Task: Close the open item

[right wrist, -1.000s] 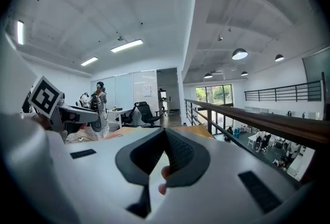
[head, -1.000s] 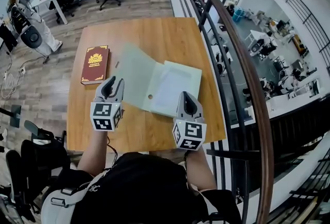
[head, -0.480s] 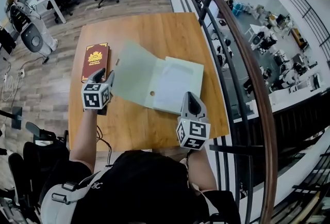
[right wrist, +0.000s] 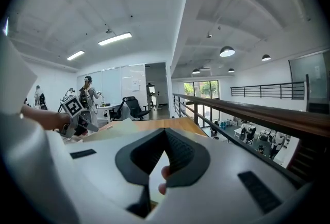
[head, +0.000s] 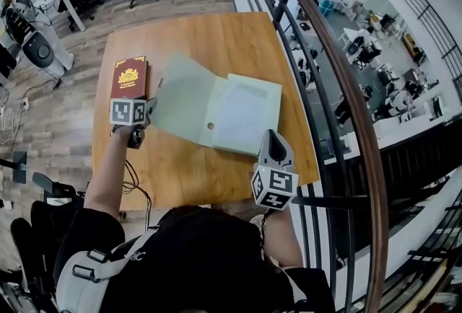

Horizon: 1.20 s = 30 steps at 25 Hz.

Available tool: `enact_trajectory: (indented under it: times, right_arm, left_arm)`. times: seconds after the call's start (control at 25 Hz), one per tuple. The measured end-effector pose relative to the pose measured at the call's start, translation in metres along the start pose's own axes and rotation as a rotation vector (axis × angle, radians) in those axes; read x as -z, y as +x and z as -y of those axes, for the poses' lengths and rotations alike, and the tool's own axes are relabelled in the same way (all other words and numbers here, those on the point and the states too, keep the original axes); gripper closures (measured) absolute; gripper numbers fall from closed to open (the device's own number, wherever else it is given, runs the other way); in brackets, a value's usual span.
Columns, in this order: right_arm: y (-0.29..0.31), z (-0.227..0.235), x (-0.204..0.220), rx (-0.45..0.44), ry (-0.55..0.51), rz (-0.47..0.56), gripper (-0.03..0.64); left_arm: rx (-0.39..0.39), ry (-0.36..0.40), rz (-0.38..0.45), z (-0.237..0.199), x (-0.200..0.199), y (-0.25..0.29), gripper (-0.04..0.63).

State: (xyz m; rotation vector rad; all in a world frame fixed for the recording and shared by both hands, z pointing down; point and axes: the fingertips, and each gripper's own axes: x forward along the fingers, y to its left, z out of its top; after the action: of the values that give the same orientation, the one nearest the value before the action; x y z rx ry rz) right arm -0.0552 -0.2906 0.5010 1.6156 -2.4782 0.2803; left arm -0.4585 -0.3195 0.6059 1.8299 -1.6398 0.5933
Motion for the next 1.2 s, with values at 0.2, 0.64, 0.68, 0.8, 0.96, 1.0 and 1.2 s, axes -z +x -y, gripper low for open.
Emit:
enact_trajectory:
  times: [0.2,0.64,0.68,0.8,0.96,1.0,1.2]
  right_arm:
    - [0.0,0.006,0.002,0.021,-0.001,-0.005,0.62]
    - [0.002,0.009,0.004,0.036,-0.017,-0.019,0.62]
    - [0.002,0.009,0.005,0.038,-0.018,-0.021,0.62]
    - [0.004,0.012,0.007,0.045,-0.022,-0.031,0.62]
    - [0.009,0.017,0.015,0.06,-0.008,-0.049,0.62]
    - [0.011,0.019,0.018,0.061,0.005,-0.056,0.62]
    - [0.02,0.038,0.049,0.055,0.074,-0.125,0.579]
  left_arm:
    - [0.157,-0.138,-0.107,-0.006,0.019,0.018,0.459]
    - [0.273,-0.24,-0.143,0.003,0.04,0.027,0.562]
    - [0.292,-0.255,-0.133,0.005,0.038,0.025,0.57]
    - [0.325,-0.278,-0.11,0.007,0.033,0.02,0.586]
    - [0.327,-0.263,-0.096,0.005,0.029,0.014,0.588]
    - [0.33,-0.261,-0.093,0.006,0.028,0.012,0.588]
    - [0.351,-0.238,-0.062,0.018,0.019,0.002,0.589]
